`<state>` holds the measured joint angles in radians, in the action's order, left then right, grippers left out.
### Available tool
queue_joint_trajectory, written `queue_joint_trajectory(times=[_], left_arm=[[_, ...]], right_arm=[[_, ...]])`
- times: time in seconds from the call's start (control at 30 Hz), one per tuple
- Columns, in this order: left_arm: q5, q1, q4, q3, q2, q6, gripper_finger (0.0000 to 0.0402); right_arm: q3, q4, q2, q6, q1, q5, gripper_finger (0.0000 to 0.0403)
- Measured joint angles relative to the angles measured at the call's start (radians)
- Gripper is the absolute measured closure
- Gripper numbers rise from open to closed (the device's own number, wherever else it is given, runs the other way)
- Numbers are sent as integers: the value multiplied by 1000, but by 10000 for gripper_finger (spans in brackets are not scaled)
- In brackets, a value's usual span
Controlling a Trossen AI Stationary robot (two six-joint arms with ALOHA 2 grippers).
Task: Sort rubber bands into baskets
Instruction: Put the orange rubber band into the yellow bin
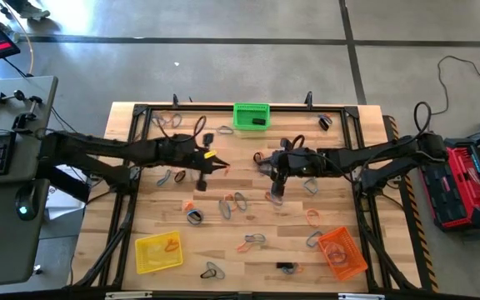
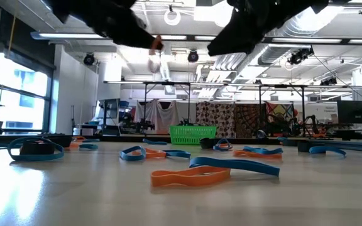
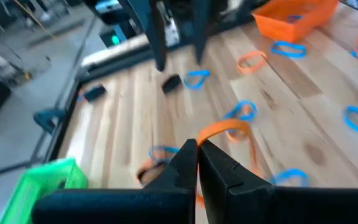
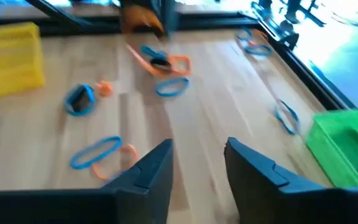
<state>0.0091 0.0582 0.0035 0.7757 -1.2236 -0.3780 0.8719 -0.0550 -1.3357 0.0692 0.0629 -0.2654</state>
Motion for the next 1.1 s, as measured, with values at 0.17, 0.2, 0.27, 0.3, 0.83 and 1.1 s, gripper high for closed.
queue_joint_trajectory(times=[0.17,0.2,0.27,0.3,0.83,1.1], left_arm=[[1,-47,-198,0,154,63,401],[0,-63,-232,0,180,78,401],[1,-96,-296,0,226,112,401],[1,-115,-331,0,243,132,401],[-107,-547,-839,101,225,547,401],[-47,-767,-1013,237,77,797,401]], right_arm=[[0,-33,0,-1,-14,-20,334],[-1,-34,0,-5,-19,-19,348],[-2,-38,0,-22,-25,-15,379],[-2,-39,0,-26,-27,-14,391],[-3,-40,0,-52,-37,-8,399],[-3,-48,0,-52,-37,-8,402]])
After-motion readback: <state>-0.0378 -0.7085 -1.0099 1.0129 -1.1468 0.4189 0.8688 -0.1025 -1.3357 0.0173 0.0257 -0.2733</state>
